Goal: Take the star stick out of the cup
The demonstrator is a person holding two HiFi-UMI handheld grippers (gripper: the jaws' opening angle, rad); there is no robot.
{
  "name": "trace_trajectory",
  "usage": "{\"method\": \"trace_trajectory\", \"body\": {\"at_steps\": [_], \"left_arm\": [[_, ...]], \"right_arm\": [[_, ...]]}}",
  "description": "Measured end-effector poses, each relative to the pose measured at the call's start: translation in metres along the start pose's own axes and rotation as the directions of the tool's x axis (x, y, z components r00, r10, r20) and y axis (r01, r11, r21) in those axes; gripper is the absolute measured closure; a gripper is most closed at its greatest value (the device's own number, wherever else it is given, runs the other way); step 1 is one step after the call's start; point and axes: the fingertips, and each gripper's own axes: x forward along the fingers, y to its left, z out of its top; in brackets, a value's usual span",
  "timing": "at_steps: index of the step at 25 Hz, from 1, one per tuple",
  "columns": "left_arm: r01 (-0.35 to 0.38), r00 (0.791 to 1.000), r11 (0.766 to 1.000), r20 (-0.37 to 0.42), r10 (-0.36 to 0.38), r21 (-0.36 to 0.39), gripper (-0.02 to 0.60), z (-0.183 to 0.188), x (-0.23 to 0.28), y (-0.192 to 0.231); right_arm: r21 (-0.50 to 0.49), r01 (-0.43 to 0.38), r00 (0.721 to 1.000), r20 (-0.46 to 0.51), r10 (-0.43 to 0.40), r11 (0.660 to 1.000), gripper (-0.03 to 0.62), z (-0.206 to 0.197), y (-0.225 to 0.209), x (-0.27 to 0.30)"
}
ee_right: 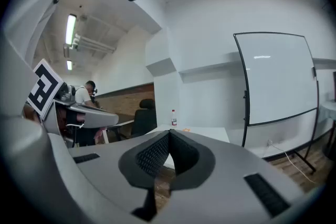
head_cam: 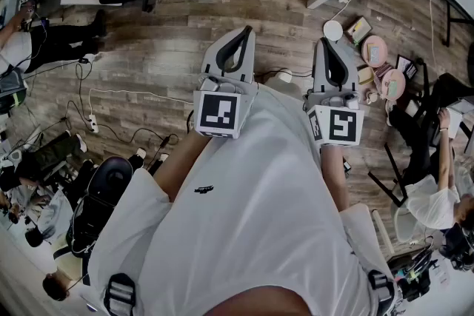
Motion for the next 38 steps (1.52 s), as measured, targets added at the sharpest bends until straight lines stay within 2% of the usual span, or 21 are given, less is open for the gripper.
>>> {"method": "trace_trajectory", "body": {"at_steps": [4, 11, 15, 19, 26, 29, 33, 38], "left_arm": [[-0.009, 1.000, 1.000, 0.013, 0.009, 0.011, 0.574, 0.002, -0.002, -0.008], [-0.034, 0.999, 0.999, 0.016, 0.034, 0.006, 0.574, -0.011, 0.003, -0.025], [-0.051, 0.999, 0.999, 0.018, 0.051, 0.001, 0.574, -0.015, 0.004, -0.029], [-0.057, 0.998, 0.998, 0.005, 0.057, -0.006, 0.574, -0.013, 0.011, -0.021], [-0.032, 0.999, 0.999, 0.011, 0.032, -0.031, 0.574, -0.002, 0.062, 0.016], [-0.017, 1.000, 0.998, 0.008, 0.018, -0.063, 0.574, 0.008, 0.091, 0.046], [0.006, 1.000, 0.998, 0.014, -0.005, -0.058, 0.574, 0.031, 0.130, 0.089], [0.074, 0.997, 0.995, 0.012, -0.073, -0.067, 0.574, 0.057, 0.178, 0.135]], "right_arm": [[-0.014, -0.007, 1.000, 0.012, 0.008, 1.000, 0.591, 0.003, -0.003, -0.004], [0.057, -0.070, 0.998, 0.004, 0.070, 0.996, 0.591, -0.014, -0.015, -0.015], [0.020, -0.056, 0.998, -0.013, 0.057, 0.998, 0.591, -0.023, -0.024, -0.020], [0.066, -0.059, 0.998, -0.022, 0.060, 0.996, 0.591, -0.027, -0.027, -0.011], [0.038, -0.075, 0.994, -0.072, 0.077, 0.996, 0.591, -0.028, -0.028, 0.049], [0.046, -0.040, 0.995, -0.092, 0.044, 0.998, 0.591, -0.025, -0.035, 0.087], [0.043, -0.020, 0.995, -0.093, 0.024, 0.999, 0.591, -0.010, -0.039, 0.139], [0.005, 0.042, 0.993, -0.108, -0.041, 0.999, 0.591, 0.018, -0.047, 0.202]]}}
